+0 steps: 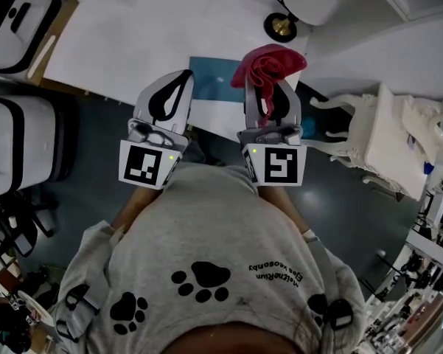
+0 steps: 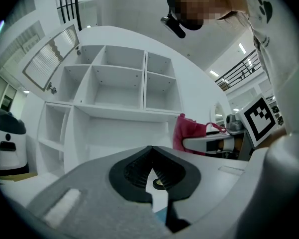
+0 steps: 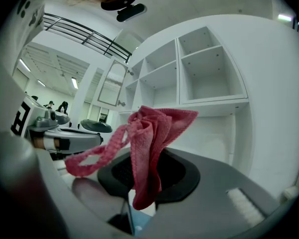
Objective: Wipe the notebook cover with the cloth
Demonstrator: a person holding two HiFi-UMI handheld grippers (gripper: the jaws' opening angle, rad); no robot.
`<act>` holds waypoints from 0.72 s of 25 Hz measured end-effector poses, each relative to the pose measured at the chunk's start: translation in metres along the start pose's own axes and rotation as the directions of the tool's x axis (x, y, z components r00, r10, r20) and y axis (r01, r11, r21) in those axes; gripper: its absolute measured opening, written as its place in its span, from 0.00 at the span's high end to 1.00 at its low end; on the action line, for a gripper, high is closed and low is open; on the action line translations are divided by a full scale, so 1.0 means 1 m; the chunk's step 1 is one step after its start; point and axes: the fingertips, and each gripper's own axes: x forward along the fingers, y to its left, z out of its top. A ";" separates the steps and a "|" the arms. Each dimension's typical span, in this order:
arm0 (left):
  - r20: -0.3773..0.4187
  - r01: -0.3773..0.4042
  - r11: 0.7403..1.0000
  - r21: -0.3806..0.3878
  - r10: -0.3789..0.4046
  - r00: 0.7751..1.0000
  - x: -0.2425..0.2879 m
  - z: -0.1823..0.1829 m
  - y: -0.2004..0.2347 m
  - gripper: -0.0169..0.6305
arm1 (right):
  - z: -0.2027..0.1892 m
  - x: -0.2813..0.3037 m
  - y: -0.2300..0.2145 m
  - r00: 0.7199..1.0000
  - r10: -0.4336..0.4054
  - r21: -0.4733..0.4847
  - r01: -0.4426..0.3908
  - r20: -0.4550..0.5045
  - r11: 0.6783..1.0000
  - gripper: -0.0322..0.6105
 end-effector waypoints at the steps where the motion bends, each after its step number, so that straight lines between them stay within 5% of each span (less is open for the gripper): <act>1: -0.001 0.011 1.000 -0.003 -0.011 1.000 0.003 -0.001 0.004 0.97 | 0.000 0.004 0.000 1.000 -0.010 -0.001 0.010 -0.004 1.000 0.84; 18: -0.046 0.084 0.995 -0.051 -0.087 0.995 0.037 -0.023 0.025 0.97 | -0.008 0.044 -0.019 0.997 -0.048 -0.044 0.045 -0.055 0.998 0.84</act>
